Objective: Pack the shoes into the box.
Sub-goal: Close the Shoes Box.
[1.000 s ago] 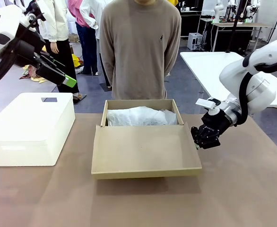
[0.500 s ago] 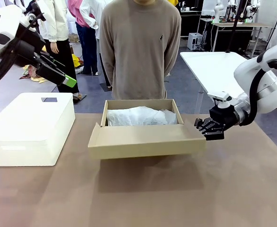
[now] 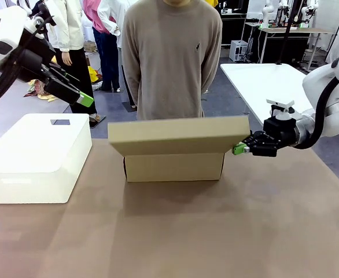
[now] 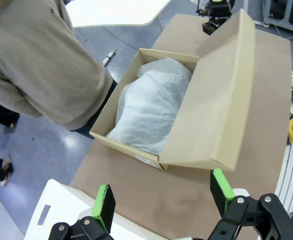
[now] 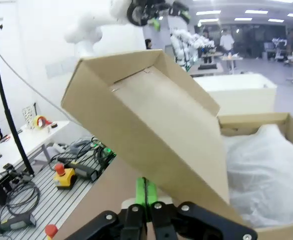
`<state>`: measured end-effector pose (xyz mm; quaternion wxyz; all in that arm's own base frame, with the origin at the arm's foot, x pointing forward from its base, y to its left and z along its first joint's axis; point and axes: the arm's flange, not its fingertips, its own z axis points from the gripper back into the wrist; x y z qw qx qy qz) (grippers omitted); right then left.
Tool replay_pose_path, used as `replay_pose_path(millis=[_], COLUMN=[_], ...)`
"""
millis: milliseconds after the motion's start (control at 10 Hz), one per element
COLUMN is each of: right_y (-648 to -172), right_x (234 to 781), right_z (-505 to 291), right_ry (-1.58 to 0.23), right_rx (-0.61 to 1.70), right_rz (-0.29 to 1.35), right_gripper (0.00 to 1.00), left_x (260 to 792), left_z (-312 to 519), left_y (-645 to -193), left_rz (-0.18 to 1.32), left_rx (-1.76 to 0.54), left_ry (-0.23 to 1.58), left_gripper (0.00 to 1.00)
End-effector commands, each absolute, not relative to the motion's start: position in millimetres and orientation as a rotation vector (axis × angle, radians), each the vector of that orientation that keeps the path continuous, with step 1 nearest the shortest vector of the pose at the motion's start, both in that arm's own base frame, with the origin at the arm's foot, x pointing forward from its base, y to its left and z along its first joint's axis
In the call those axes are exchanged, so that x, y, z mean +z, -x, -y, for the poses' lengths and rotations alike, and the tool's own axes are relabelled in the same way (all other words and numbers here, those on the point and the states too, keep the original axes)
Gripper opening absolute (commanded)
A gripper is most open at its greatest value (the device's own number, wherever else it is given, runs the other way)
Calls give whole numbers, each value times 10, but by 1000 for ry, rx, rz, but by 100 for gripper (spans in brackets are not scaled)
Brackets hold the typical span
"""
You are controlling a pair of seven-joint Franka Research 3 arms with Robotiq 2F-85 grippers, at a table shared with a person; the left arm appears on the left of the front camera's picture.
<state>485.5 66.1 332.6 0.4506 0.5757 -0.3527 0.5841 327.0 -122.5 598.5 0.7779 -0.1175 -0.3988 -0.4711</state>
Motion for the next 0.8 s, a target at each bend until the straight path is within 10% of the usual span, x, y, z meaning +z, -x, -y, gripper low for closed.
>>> replay_pose_path(millis=[0, 700], right_y=[-4885, -5560], right_x=[3411, 3745], right_z=[-664, -680], right_ry=[-1407, -1239], right_rx=[1380, 1208], right_rz=[986, 1006], right_gripper=[0, 0], left_x=[5983, 5983], left_z=[1215, 1215], left_y=[-3266, -3266], left_rz=[865, 865], left_rx=[-1022, -1022], left_ry=[266, 266], left_gripper=[100, 100])
